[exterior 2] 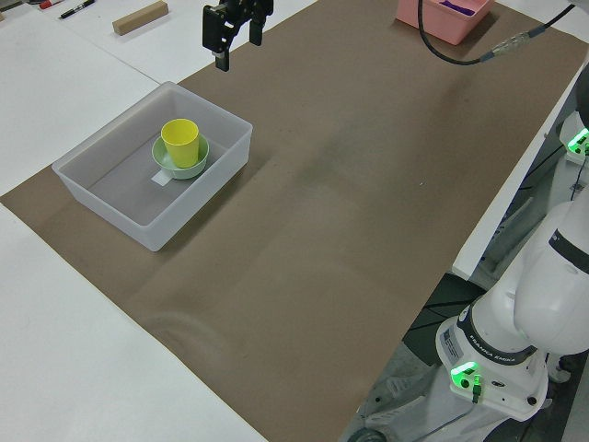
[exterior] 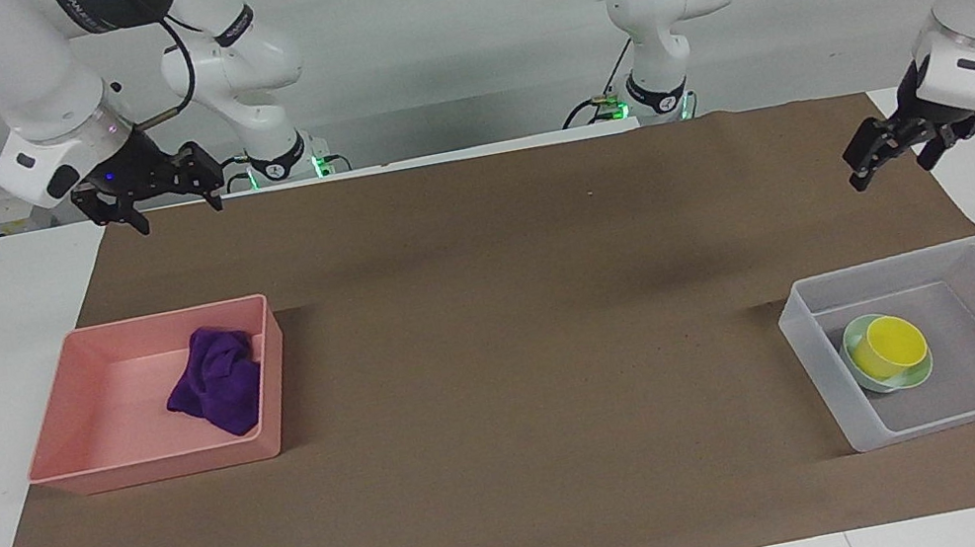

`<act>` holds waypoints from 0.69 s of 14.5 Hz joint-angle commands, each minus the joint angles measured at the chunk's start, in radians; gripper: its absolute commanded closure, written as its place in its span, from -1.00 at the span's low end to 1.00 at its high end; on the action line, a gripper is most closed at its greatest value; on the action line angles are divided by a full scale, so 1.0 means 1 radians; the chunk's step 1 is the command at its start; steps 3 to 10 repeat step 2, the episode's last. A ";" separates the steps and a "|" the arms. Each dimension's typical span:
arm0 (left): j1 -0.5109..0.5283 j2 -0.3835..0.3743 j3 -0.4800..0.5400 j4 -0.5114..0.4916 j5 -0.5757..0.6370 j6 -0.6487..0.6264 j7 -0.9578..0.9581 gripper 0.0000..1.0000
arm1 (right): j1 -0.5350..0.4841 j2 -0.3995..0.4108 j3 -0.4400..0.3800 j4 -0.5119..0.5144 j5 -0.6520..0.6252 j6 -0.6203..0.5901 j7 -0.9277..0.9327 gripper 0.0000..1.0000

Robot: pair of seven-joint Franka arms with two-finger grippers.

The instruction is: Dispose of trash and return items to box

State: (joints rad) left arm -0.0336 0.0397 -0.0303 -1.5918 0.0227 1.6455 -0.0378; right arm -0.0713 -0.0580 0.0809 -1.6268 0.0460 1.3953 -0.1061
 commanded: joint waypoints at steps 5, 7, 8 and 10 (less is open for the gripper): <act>-0.006 -0.009 0.009 -0.034 0.005 -0.027 0.045 -1.00 | -0.005 0.000 0.002 -0.001 -0.009 0.013 -0.010 -0.98; -0.006 -0.009 0.009 -0.034 0.005 -0.027 0.045 -1.00 | -0.005 0.000 0.002 -0.001 -0.009 0.013 -0.010 -0.98; -0.006 -0.009 0.009 -0.034 0.005 -0.027 0.045 -1.00 | -0.005 0.000 0.002 -0.001 -0.009 0.013 -0.010 -0.98; -0.006 -0.009 0.009 -0.034 0.005 -0.027 0.045 -1.00 | -0.005 0.000 0.002 -0.001 -0.009 0.013 -0.010 -0.98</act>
